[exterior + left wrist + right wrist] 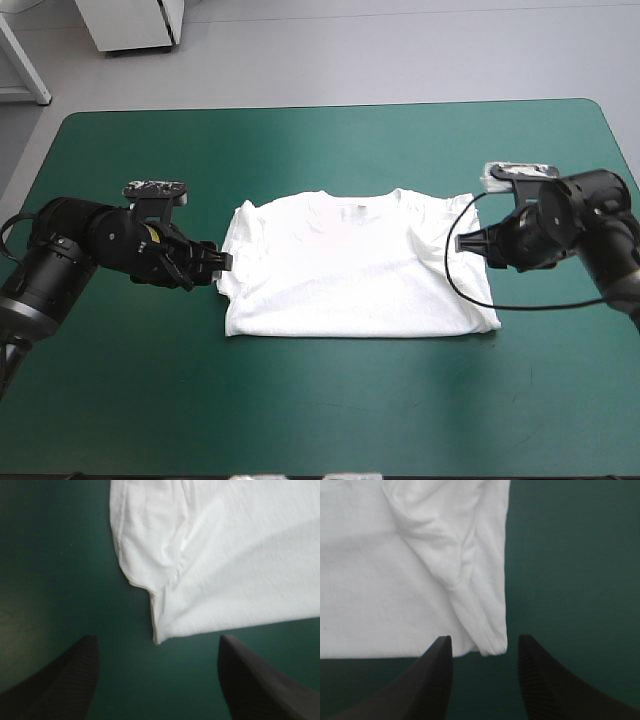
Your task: Fold the cloth
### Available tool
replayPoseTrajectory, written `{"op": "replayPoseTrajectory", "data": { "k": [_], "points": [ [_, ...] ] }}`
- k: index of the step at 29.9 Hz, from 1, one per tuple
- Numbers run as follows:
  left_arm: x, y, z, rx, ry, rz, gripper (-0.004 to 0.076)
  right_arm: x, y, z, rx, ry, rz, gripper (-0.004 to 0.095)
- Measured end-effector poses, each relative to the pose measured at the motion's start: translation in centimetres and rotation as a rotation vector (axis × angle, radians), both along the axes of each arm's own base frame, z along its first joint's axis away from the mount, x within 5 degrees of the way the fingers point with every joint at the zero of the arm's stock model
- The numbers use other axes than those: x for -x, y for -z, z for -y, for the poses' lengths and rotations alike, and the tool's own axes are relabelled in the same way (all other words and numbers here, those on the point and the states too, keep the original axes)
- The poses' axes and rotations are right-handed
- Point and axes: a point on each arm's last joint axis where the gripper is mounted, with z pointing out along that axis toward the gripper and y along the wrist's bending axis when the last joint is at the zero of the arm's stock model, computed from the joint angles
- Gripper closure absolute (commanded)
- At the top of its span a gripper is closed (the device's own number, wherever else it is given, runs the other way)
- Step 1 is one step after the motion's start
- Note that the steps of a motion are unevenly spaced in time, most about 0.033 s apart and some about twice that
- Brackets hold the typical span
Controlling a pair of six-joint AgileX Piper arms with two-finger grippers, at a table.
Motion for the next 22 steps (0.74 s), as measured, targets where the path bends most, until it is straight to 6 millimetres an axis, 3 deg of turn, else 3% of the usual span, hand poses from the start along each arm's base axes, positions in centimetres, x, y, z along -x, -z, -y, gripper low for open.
{"op": "replayPoseTrajectory", "data": {
  "k": [4,8,16,22],
  "points": [
    [0.3,0.6,1.4,-0.012,0.058,-0.013,0.0231,2.6,1.0,1.4,-0.002,0.067,-0.024,0.0502],
    [-0.6,2.9,2.9,-0.051,0.096,-0.090,0.0231,4.2,1.6,1.9,-0.003,0.091,-0.042,0.0504],
    [-3.4,7.8,4.2,-0.117,0.102,-0.245,0.0231,4.6,1.4,2.0,-0.010,0.102,-0.038,0.0503],
    [-4.1,10.7,4.5,-0.145,0.103,-0.306,0.0231,4.7,1.4,2.0,-0.010,0.102,-0.034,0.0503]
  ]
}}
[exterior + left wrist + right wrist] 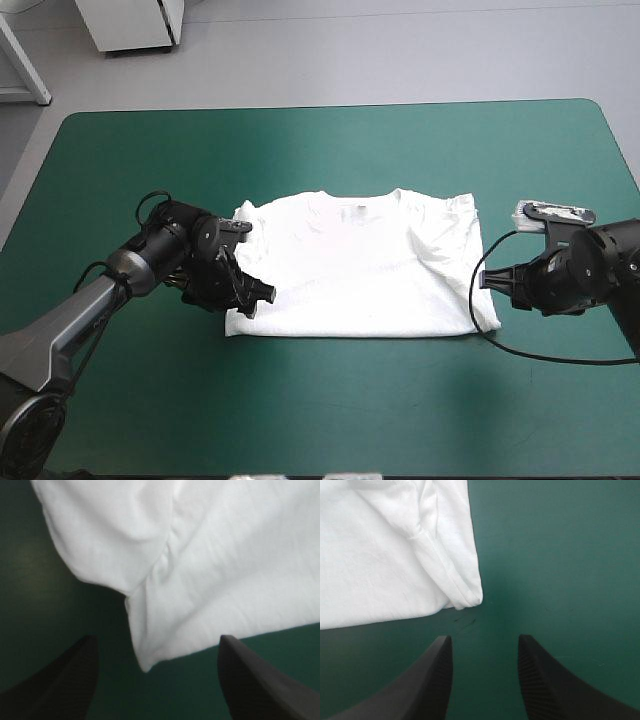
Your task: Fold the cloth
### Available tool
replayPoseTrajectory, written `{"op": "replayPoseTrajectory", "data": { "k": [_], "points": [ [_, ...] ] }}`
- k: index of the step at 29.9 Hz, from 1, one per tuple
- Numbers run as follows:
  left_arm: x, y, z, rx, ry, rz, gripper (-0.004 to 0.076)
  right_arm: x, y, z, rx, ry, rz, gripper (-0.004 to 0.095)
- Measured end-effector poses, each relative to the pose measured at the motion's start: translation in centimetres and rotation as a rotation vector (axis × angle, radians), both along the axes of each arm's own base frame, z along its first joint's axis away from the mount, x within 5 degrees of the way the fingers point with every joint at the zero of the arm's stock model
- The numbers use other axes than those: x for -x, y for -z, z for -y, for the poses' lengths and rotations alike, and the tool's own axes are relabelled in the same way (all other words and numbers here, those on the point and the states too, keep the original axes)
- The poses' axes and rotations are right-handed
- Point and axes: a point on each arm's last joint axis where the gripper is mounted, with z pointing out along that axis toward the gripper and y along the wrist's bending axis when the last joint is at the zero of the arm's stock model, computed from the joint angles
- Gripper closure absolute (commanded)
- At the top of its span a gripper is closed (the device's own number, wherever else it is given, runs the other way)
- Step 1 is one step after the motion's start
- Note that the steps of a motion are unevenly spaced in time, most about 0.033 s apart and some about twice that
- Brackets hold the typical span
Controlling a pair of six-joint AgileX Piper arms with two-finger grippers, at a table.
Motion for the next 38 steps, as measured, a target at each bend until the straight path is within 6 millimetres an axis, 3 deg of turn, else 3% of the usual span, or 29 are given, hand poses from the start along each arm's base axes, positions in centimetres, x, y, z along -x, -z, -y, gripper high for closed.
{"op": "replayPoseTrajectory", "data": {
  "k": [7,19,23,27,31,38],
  "points": [
    [0.9,3.4,-0.3,0.004,-0.014,-0.022,0.0274,0.0,0.0,0.1,0.008,0.000,-0.002,0.0503],
    [0.5,5.2,-0.2,-0.007,-0.015,-0.045,0.0724,0.1,0.0,0.1,0.009,0.001,-0.009,0.0503],
    [0.5,5.2,0.1,0.012,-0.024,-0.052,0.0734,0.1,0.0,0.1,0.016,-0.013,-0.011,0.0499],
    [0.5,5.2,0.1,0.015,-0.019,-0.051,0.0734,-0.5,0.7,-0.1,0.022,-0.043,-0.029,0.0418],
    [0.5,5.2,0.1,0.015,-0.015,-0.051,0.0734,-1.8,3.1,-0.7,-0.002,-0.068,-0.089,0.0358],
    [0.5,5.2,0.1,0.016,-0.009,-0.051,0.0734,-3.7,8.0,-1.4,-0.031,-0.063,-0.140,0.0358]
  ]
}}
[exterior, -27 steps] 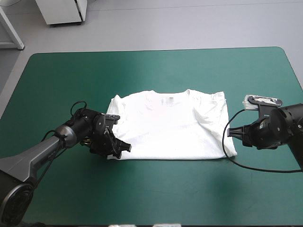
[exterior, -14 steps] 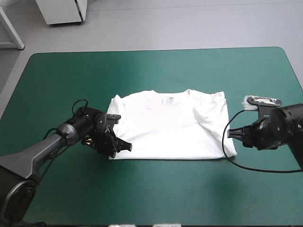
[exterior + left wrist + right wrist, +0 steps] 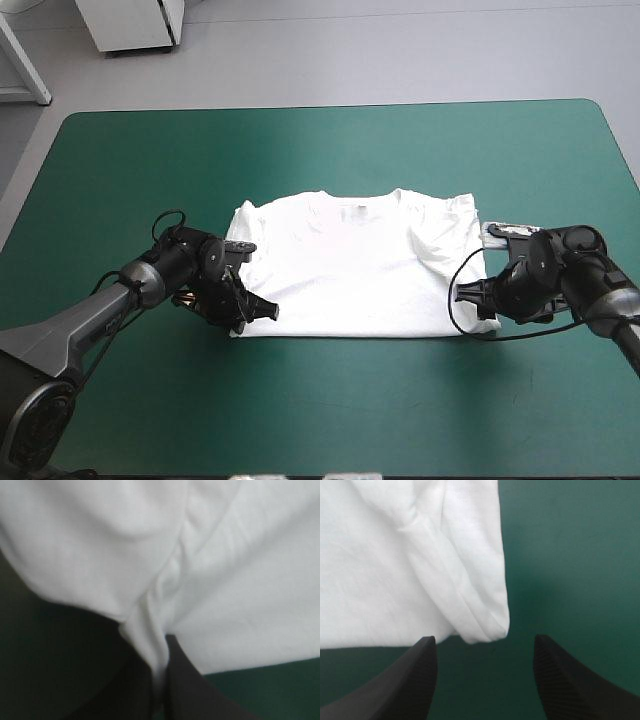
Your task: Fold the cloth
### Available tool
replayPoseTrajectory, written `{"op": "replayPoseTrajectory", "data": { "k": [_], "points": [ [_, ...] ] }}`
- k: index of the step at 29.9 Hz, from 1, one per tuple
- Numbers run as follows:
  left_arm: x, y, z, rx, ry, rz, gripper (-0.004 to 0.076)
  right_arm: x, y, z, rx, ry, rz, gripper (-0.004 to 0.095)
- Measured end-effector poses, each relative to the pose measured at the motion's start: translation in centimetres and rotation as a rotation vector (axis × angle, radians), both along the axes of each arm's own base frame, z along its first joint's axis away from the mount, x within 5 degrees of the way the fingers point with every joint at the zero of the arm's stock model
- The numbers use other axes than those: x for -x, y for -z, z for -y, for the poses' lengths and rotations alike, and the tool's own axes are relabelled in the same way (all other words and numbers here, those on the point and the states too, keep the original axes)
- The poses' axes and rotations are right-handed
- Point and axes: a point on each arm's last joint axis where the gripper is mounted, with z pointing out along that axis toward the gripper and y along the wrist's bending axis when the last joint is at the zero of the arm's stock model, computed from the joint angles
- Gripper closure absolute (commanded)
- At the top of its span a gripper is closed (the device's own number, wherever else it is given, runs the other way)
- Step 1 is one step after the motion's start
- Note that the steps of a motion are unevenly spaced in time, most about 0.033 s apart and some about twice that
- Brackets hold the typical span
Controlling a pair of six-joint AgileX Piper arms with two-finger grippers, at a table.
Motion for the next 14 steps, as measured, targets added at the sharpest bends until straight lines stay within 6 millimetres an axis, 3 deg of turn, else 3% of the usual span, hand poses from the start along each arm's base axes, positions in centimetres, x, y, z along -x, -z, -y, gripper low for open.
{"op": "replayPoseTrajectory", "data": {
  "k": [8,14],
  "points": [
    [0.0,0.0,0.0,0.000,0.004,0.000,0.0734,-1.4,4.0,-0.3,0.002,0.035,-0.059,0.0374],
    [0.0,0.0,0.0,0.000,0.007,0.001,0.0734,-2.0,5.5,-0.5,-0.002,0.045,-0.097,0.0510]
  ]
}}
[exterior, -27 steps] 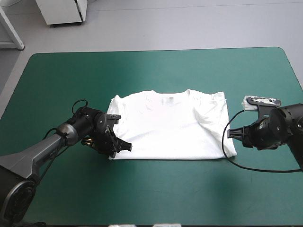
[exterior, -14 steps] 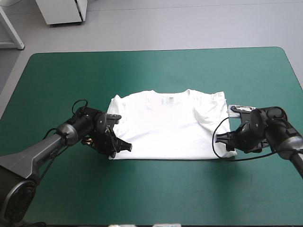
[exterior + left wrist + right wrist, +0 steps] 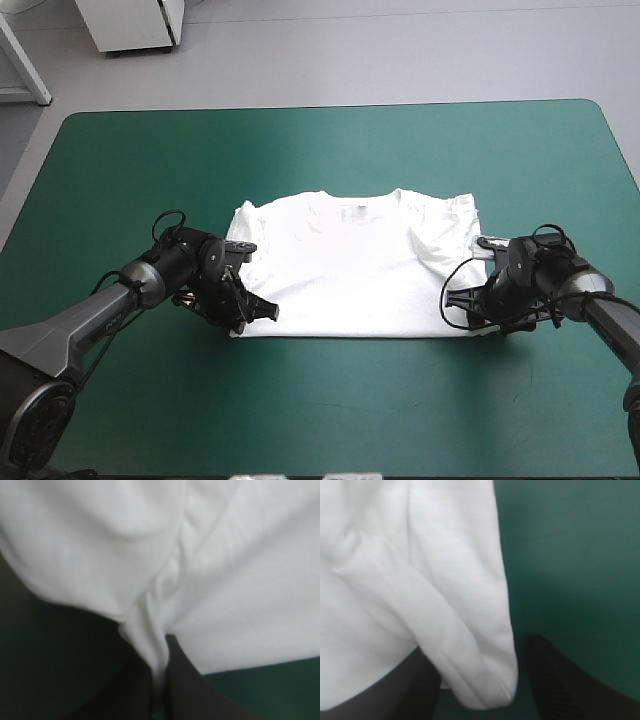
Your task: Fold the cloth
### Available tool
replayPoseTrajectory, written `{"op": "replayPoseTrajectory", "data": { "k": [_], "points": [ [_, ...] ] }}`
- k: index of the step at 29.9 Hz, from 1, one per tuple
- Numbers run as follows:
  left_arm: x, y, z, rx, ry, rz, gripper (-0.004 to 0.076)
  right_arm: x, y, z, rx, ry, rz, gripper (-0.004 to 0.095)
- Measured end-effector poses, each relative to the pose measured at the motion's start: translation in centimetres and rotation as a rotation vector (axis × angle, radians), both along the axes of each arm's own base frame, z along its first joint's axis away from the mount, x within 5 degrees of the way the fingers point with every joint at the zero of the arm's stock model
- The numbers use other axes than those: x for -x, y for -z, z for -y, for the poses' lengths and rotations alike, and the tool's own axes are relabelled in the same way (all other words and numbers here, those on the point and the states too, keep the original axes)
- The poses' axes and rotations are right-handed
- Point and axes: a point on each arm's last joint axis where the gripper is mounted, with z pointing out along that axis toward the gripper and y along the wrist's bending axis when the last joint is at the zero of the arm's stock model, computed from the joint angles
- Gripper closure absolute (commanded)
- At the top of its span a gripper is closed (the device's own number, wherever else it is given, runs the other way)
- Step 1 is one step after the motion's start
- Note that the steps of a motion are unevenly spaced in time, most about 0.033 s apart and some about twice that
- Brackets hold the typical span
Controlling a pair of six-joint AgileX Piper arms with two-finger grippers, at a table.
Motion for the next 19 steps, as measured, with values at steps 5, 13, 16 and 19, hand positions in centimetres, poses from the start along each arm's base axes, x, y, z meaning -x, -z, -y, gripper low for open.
{"op": "replayPoseTrajectory", "data": {
  "k": [5,13,16,19],
  "points": [
    [0.0,0.0,0.0,0.000,0.000,0.000,0.0734,-0.2,0.2,0.0,-0.006,0.018,-0.015,0.0803],
    [-0.2,-0.5,0.1,-0.001,0.019,0.007,0.0734,-0.3,-0.4,-0.2,-0.040,0.051,-0.015,0.0925],
    [-0.5,-1.0,0.1,-0.013,0.031,0.012,0.0734,-0.4,-2.1,-0.2,-0.036,0.040,0.005,0.0925],
    [-1.2,-2.5,0.2,-0.024,0.049,0.058,0.0734,-1.0,-5.1,-0.3,-0.046,0.021,0.087,0.0925]
  ]
}}
